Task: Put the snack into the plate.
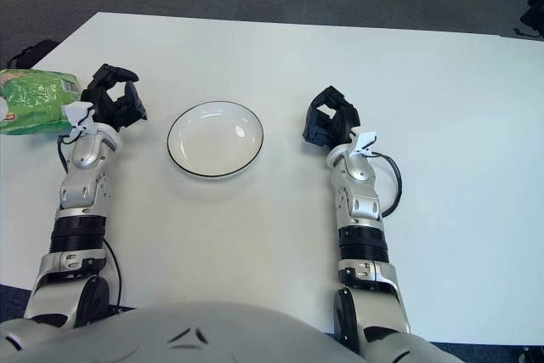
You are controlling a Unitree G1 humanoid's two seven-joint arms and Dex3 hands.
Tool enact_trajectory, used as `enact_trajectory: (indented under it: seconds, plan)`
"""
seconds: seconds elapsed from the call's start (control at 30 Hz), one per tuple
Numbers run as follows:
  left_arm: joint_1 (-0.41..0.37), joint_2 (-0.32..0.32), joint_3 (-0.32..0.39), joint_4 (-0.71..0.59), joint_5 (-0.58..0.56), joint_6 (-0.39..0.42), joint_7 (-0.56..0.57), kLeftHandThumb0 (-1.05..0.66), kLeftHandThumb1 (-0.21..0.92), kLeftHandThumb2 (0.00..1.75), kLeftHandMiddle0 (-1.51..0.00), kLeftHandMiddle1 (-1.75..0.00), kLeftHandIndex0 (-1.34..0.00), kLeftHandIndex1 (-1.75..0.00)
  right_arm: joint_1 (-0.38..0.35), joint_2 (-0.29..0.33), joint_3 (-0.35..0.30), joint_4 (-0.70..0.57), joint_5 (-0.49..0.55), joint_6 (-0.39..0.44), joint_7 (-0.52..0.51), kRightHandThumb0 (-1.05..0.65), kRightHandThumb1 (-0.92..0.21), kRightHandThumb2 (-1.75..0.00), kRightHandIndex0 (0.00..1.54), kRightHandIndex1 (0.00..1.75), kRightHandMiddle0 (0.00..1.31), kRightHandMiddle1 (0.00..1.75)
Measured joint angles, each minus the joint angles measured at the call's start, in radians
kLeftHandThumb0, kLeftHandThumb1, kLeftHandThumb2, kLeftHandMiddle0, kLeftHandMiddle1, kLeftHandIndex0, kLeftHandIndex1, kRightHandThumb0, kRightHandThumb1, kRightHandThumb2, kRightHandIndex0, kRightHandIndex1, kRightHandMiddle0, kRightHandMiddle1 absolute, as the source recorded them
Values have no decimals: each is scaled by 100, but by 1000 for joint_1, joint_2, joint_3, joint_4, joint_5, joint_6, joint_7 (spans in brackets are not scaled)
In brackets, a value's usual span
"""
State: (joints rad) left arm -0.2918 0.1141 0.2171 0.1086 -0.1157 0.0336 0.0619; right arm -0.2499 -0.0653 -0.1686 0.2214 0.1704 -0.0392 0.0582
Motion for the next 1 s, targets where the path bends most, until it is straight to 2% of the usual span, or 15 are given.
enact_trajectory:
  seconds: [0.3,0.7,1.0]
  plan:
    - [0,0,-2,0,24,-6,17,-43,49,110,-116,-175,-48,-175,0,0,0,1,0,0,0,-48,-31,-133,98,175,62,175]
    - [-2,23,-31,29,190,-96,114,-44,44,116,-115,-175,-51,-175,-1,0,0,11,0,0,1,-49,-30,-133,97,175,62,175]
    - [-28,92,-45,102,246,-189,114,-43,47,112,-119,-175,-49,-175,-2,-1,-1,15,0,0,3,-48,-30,-133,97,175,62,175]
